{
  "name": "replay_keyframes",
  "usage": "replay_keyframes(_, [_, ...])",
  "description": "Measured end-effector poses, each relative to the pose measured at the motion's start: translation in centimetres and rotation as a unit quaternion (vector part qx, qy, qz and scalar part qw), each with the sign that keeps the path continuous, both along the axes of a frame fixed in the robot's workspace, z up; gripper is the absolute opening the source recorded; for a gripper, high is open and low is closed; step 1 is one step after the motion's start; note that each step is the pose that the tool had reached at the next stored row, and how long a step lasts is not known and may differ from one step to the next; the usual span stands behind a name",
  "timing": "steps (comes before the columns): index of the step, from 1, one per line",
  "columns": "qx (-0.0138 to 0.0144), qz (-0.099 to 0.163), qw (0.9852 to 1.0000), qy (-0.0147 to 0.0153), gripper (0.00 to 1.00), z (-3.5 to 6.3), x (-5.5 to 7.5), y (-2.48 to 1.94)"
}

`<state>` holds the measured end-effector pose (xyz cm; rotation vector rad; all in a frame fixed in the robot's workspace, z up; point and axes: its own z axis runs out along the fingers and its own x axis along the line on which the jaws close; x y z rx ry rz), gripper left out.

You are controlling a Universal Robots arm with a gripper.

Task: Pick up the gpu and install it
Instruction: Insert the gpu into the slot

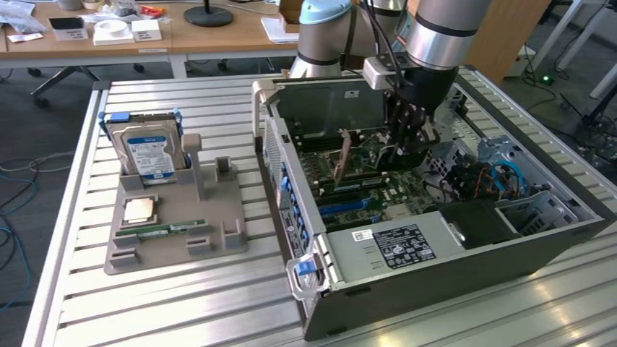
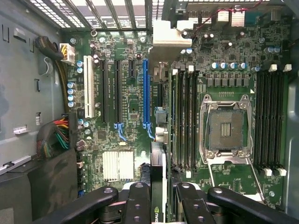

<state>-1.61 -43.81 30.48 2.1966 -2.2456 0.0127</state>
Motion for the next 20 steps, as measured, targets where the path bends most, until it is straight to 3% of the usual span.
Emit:
replay_keyframes(16, [0.0002,0.000,1.0000,-0.0001,0.26,-0.53,-0.16,0.00])
replay_keyframes(20, [0.0031,0.001,1.0000,-0.0014,0.26,-0.64,-0.46,-0.01])
